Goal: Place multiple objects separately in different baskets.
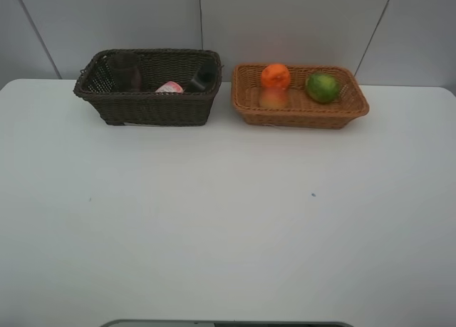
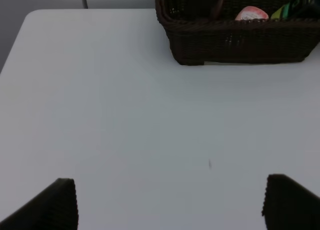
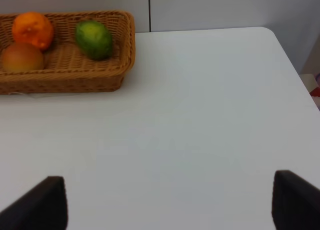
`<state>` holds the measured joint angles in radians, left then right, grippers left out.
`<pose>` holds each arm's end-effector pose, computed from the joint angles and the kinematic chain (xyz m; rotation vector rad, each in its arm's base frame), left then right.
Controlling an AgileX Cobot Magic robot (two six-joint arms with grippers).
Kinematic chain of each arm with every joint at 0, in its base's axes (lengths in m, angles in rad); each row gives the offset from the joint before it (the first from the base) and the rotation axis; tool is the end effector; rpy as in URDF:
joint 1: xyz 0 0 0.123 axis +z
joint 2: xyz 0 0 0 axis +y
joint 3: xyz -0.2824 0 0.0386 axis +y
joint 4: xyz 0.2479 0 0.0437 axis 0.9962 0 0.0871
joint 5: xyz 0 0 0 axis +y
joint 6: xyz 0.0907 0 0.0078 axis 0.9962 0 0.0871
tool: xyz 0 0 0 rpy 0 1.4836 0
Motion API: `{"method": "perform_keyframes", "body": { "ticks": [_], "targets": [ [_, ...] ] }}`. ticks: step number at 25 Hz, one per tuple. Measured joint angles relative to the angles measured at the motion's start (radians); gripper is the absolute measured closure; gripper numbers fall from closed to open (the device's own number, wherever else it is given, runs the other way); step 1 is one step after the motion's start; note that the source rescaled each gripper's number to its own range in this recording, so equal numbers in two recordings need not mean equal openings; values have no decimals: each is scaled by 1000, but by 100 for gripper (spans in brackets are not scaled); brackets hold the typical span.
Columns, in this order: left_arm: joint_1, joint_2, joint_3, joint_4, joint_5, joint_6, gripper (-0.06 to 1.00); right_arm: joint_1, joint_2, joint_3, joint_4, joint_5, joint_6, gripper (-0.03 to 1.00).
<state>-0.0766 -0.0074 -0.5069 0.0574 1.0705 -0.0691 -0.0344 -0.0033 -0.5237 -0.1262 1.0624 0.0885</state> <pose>-0.0069 0.0051 0.2784 0.0042 2.0385 -0.0227 -0.0090 -0.0097 0.2841 0.1317 2.0103 -0.1158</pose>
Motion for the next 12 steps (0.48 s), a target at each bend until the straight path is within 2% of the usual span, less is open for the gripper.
{"method": "perform_keyframes", "body": {
  "ticks": [12],
  "targets": [
    [0, 0, 0, -5, -2, 0, -1, 0, 0, 0, 0, 0, 0, 19]
  ]
}}
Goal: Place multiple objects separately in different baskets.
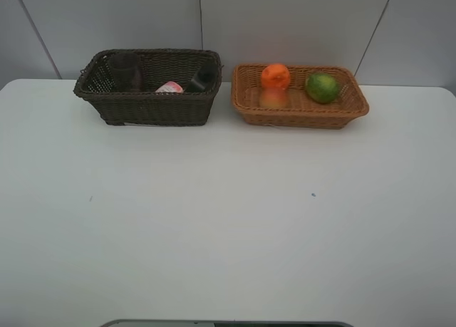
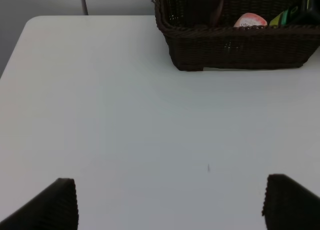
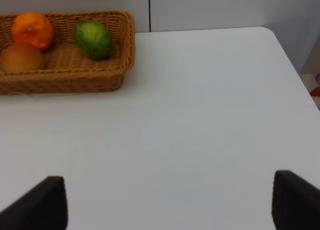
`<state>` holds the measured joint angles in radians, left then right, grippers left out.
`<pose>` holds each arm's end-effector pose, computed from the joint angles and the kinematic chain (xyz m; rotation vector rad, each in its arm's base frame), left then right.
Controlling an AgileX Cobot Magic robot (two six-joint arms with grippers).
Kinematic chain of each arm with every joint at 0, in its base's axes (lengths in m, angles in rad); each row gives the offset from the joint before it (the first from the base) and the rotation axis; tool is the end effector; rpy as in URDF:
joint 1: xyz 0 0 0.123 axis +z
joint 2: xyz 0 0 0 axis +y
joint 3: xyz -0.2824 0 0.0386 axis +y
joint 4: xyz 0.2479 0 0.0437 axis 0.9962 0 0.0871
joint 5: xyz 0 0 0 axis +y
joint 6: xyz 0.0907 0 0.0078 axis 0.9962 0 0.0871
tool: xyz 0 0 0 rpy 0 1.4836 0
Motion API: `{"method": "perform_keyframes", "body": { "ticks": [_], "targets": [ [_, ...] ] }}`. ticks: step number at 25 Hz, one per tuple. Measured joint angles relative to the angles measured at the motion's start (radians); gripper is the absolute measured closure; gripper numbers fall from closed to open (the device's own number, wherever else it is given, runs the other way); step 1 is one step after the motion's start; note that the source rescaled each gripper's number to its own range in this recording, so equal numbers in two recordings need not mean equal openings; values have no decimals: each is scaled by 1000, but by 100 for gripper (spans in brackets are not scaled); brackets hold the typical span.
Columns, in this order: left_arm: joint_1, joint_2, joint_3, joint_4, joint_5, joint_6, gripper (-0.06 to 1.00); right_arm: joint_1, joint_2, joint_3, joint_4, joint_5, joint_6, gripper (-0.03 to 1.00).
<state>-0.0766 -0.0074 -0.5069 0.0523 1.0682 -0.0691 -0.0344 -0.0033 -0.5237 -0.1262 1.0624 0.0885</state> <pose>-0.0068 0.0047 0.2785 0.0045 2.0365 -0.0290 -0.0090 -0.0097 0.2841 0.1317 2.0103 -0.1158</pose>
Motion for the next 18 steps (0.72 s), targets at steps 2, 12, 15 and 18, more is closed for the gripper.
{"method": "perform_keyframes", "body": {
  "ticks": [2, 12, 15, 18],
  "targets": [
    [0, 0, 0, 0, 0, 0, -1, 0, 0, 0, 0, 0, 0, 19],
    [0, 0, 0, 0, 0, -1, -1, 0, 0, 0, 0, 0, 0, 19],
    [0, 0, 0, 0, 0, -1, -1, 0, 0, 0, 0, 0, 0, 19],
    [0, 0, 0, 0, 0, -1, -1, 0, 0, 0, 0, 0, 0, 19]
  ]
}}
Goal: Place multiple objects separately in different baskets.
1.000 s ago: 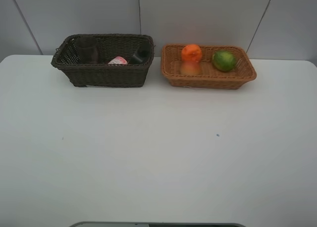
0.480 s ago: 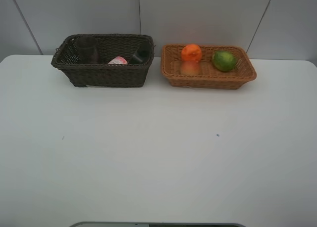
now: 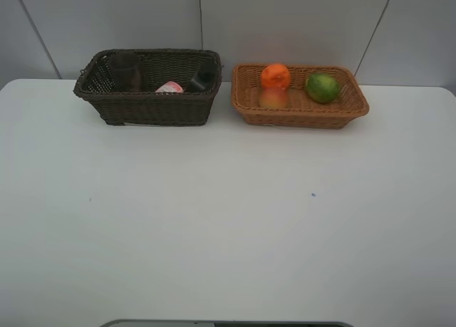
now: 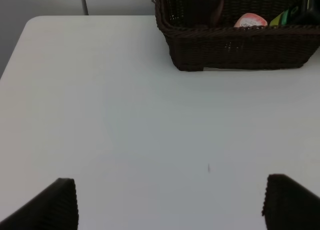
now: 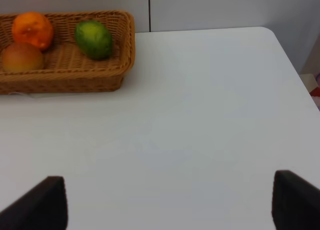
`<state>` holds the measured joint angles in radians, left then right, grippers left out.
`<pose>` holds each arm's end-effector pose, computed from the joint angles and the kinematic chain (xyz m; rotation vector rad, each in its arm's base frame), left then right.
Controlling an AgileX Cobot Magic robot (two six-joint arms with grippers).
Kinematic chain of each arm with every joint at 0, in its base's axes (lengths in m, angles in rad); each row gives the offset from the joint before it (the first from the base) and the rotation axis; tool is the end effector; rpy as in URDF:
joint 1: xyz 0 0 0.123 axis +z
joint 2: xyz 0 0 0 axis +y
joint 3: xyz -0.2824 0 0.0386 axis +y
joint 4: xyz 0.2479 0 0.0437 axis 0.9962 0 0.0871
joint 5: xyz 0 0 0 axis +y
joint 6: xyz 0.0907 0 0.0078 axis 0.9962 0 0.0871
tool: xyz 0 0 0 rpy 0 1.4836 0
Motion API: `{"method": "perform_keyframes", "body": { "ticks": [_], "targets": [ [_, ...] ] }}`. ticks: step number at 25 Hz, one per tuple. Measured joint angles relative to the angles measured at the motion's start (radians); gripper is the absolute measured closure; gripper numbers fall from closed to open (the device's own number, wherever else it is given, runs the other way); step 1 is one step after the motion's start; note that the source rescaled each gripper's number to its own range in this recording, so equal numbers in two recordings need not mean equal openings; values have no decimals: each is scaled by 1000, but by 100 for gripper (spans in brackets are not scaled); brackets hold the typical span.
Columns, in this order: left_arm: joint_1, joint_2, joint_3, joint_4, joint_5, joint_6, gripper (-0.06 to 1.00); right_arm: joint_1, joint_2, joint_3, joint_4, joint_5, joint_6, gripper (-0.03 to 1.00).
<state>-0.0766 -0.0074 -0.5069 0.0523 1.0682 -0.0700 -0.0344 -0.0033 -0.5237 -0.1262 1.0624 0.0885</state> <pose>-0.0068 0.0047 0.2785 0.0036 2.0365 -0.0295 -0.0090 -0.0097 0.2841 0.1317 2.0103 -0.1158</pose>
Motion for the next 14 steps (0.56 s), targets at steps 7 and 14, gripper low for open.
{"method": "perform_keyframes", "body": {
  "ticks": [7, 14],
  "targets": [
    [0, 0, 0, 0, 0, 0, -1, 0, 0, 0, 0, 0, 0, 19],
    [0, 0, 0, 0, 0, 0, -1, 0, 0, 0, 0, 0, 0, 19]
  ]
}}
